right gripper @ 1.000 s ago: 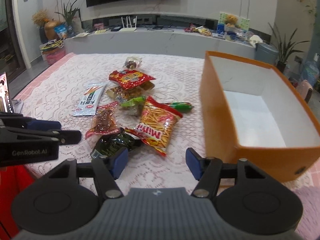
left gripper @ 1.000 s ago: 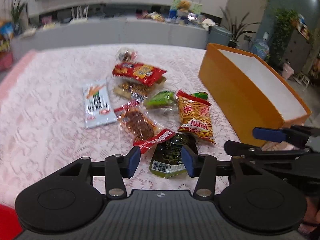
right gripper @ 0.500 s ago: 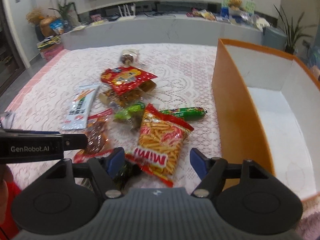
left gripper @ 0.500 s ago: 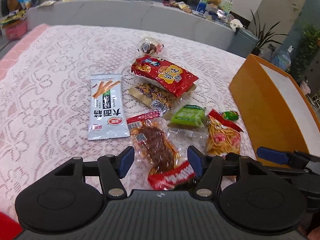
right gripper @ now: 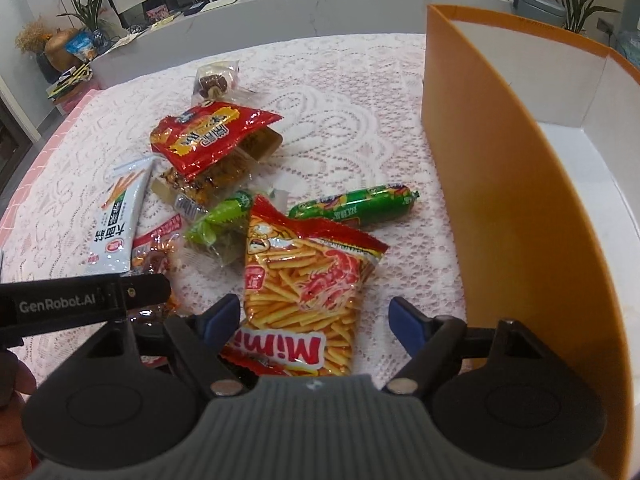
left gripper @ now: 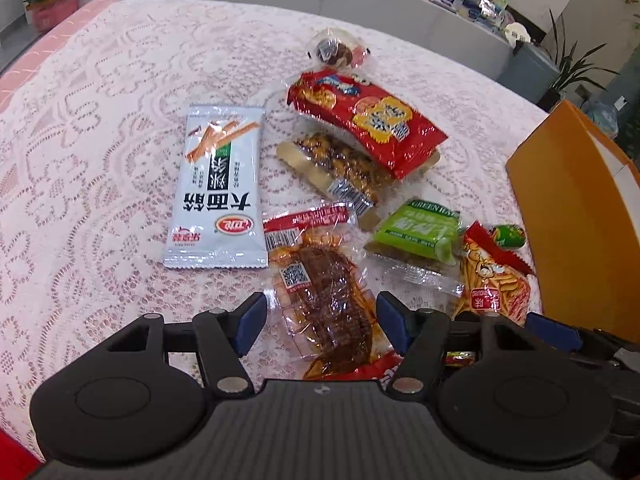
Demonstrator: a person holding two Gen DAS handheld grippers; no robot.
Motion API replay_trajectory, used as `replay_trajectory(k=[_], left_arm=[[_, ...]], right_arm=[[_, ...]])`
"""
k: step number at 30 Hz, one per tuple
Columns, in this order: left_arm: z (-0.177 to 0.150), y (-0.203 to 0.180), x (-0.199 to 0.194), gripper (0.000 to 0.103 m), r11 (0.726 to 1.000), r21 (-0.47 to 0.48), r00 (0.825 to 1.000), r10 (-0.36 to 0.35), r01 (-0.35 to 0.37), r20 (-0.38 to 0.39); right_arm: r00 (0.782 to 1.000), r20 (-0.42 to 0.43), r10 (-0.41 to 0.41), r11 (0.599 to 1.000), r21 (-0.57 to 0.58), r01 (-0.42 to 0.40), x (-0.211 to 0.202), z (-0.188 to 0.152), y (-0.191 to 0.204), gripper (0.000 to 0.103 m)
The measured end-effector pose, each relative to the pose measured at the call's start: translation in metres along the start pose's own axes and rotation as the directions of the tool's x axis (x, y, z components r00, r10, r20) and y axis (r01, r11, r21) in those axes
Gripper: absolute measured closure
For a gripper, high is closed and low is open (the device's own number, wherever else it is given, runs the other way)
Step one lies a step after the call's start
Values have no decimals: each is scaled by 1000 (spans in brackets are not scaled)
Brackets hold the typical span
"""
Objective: Organize snacks
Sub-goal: 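Move the left tool toward the brown meat pack while the right tool approaches the orange Mimi bag, then close the right tool on the Mimi bag while the left tool grasps the brown meat pack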
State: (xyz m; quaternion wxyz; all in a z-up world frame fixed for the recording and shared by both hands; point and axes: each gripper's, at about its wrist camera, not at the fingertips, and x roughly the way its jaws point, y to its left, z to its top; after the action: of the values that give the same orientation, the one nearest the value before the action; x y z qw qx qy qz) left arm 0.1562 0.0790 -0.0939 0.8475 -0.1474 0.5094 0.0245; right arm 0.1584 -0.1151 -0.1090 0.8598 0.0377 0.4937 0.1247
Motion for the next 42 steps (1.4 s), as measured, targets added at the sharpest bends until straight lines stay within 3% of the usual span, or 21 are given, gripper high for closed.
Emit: replay_trajectory(k=[8,13,19,23,27,28,31,35,42], left_arm=[[2,-6,5,30,1000,-6,1000,27,-27,1],[5,-11,9,19,999,-28,1000,14,-15,-15],[11,-12,14,17,996,-77,999,42,-43,-11],[10,-20,16,28,995,-39,996,91,-91,0],[8,-19,14,34,996,-18,996,89,-89,13],[8,-18,13,47,996,-15,996,93,-92,17],[9,-14,8,56,998,-10,997,67,-67,23],[9,-9,4,57,999,-3,998,51,-51,39],[4,-6,-13,59,1000,21,996,19,-21,87]], right_arm=[[1000,-11,29,999,26,-28,7,-1,-6,27],[1000,-1,28,999,-19,-28,8,-2,-1,37],[999,0,33,999,-36,-33,7,-3,-1,39],[999,-1,36,999,-40,-36,7,-3,-1,40],[999,-3,40,998,-38,-40,6,-2,-4,46],[999,-5,44,998,-36,-44,6,-2,-5,48],[999,-9,51,998,-30,-52,6,-1,-6,51],[999,-7,46,998,-38,-46,5,1,-5,58],[999,2,46,999,-15,-46,-6,3,-9,61]])
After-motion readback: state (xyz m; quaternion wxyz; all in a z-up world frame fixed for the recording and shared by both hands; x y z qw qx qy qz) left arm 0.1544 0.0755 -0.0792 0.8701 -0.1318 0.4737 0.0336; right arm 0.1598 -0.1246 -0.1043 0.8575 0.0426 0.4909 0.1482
